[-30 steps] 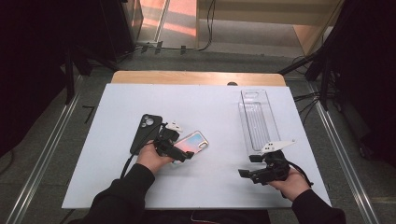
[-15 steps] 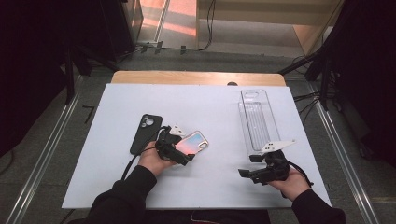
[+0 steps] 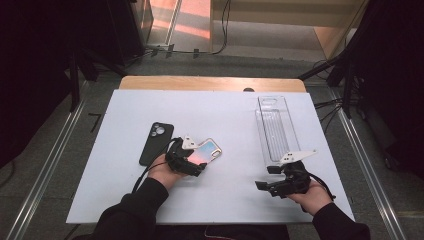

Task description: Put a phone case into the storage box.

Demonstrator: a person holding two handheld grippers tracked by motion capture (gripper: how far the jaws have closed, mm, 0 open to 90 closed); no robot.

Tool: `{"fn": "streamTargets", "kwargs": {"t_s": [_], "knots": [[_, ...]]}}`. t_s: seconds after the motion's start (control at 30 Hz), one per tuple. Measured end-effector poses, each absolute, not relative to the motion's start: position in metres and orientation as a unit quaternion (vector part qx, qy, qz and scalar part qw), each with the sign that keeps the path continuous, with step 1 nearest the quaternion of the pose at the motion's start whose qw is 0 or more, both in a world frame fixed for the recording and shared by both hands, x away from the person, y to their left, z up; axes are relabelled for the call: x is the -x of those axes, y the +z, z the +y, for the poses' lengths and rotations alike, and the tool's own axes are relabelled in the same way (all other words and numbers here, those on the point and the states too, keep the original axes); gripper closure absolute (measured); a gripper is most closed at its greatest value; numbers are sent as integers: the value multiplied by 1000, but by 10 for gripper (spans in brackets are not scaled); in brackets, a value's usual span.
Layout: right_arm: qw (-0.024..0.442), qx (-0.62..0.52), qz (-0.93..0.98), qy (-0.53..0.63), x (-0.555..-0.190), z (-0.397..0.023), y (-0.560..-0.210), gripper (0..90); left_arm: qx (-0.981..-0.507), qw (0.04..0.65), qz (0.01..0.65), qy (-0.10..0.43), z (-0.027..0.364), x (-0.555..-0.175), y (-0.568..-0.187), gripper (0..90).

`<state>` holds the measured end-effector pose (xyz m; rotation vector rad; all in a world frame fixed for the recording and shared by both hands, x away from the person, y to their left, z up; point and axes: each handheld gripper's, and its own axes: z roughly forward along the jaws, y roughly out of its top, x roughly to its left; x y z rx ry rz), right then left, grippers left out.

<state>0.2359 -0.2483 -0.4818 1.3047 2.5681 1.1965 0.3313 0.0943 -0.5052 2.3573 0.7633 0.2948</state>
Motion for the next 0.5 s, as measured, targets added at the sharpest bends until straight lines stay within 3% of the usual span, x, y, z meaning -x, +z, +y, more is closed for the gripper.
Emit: {"fn": "streamTargets", "kwargs": {"t_s": [0.5], "knots": [[12,-414,823,389,-235,-248,-480,186,-884,337,312,91,105,-337,-491,170]]}}
